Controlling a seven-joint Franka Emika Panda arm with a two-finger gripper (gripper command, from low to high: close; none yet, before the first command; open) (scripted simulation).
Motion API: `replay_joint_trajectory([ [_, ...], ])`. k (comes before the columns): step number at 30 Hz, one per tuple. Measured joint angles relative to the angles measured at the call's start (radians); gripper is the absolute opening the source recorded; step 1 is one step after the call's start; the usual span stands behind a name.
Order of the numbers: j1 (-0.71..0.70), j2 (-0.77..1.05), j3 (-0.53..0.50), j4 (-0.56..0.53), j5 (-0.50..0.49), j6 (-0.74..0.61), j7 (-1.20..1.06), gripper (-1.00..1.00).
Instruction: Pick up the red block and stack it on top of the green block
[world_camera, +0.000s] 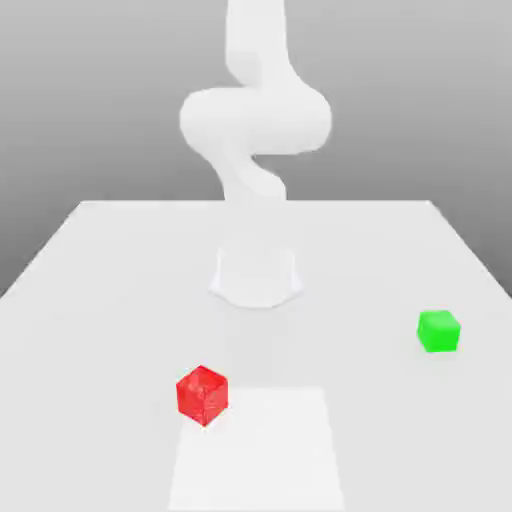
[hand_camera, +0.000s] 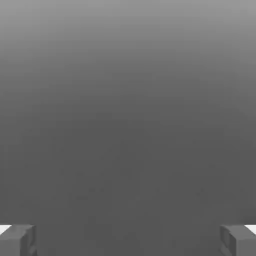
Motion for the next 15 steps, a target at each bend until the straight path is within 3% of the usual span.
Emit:
replay_joint_trajectory([
  [15,-0.169,0.521,0.016,-0.428,-0.004,0.368,0.307,0.00],
])
